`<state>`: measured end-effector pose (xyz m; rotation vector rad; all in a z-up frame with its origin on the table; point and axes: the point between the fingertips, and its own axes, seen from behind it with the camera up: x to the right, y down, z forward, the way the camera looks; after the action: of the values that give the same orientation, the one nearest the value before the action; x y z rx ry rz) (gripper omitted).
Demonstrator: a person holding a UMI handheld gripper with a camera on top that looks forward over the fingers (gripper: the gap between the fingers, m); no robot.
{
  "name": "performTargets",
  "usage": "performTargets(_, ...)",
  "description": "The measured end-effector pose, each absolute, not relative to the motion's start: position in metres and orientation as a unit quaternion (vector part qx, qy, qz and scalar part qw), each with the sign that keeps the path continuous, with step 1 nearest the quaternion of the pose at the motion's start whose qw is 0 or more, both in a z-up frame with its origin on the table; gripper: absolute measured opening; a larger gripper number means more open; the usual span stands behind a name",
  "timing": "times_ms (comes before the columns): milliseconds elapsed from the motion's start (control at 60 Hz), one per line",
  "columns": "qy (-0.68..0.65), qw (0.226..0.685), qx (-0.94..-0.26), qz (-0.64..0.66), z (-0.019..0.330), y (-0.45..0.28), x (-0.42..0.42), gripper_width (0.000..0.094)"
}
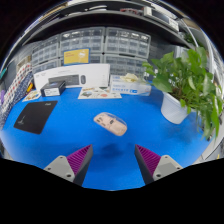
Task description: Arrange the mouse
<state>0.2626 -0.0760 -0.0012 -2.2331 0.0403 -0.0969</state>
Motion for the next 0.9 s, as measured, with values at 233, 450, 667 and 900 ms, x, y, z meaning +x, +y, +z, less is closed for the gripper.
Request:
performTargets(233,-0.005,0.426,-0.905,-0.013,-0.015,0.009,0.281,0.082)
performTargets(450,0.006,0.416,-0.909,-0.001,-0.017,0.061,0.291,0.0727)
performTargets(667,0.019,0.413,-0.91,0.003,-0.019,0.076,0.29,0.0454)
performTargets(900,0.037,0.38,-0.924,-0.004,-0.019,0.074,0.29,0.0339)
